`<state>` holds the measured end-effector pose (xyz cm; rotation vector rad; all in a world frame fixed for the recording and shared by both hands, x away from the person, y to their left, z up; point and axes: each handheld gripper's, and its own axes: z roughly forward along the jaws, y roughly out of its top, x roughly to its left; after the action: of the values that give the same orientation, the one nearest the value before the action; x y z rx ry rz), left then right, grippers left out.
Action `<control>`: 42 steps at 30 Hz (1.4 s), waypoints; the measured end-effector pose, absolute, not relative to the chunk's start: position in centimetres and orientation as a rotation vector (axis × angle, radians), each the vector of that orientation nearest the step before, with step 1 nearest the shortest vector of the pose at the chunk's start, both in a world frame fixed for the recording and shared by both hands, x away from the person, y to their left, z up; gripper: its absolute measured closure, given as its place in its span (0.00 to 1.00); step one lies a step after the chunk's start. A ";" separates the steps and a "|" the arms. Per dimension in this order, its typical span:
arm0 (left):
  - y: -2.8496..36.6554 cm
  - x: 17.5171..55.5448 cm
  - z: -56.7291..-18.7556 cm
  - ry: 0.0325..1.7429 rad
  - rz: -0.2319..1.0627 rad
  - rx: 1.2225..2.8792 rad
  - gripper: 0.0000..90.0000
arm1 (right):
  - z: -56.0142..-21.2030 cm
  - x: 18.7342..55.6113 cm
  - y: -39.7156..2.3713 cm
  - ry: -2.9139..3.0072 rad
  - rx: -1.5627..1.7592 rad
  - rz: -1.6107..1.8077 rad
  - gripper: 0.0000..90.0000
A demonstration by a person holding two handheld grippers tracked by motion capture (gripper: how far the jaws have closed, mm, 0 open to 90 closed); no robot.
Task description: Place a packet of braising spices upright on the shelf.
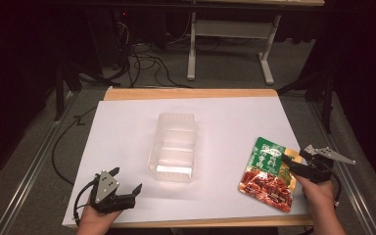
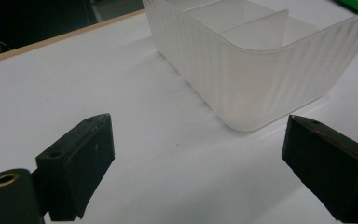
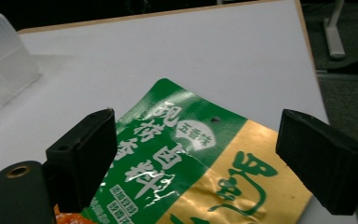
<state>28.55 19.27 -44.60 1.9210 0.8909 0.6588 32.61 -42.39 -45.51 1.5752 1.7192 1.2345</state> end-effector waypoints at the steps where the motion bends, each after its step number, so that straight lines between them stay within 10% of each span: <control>1: 19.3 28.6 -44.6 0.891 0.658 1.922 0.11 | -45.7 32.6 -42.8 1.705 1.601 1.222 0.14; 42: 19.2 28.6 -44.8 0.888 0.657 1.938 0.11 | -47.8 34.3 -46.5 1.628 1.981 1.357 0.22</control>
<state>28.63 19.16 -44.76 1.9379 0.8882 0.6572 34.35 -46.53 -47.83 1.9806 1.6285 1.3569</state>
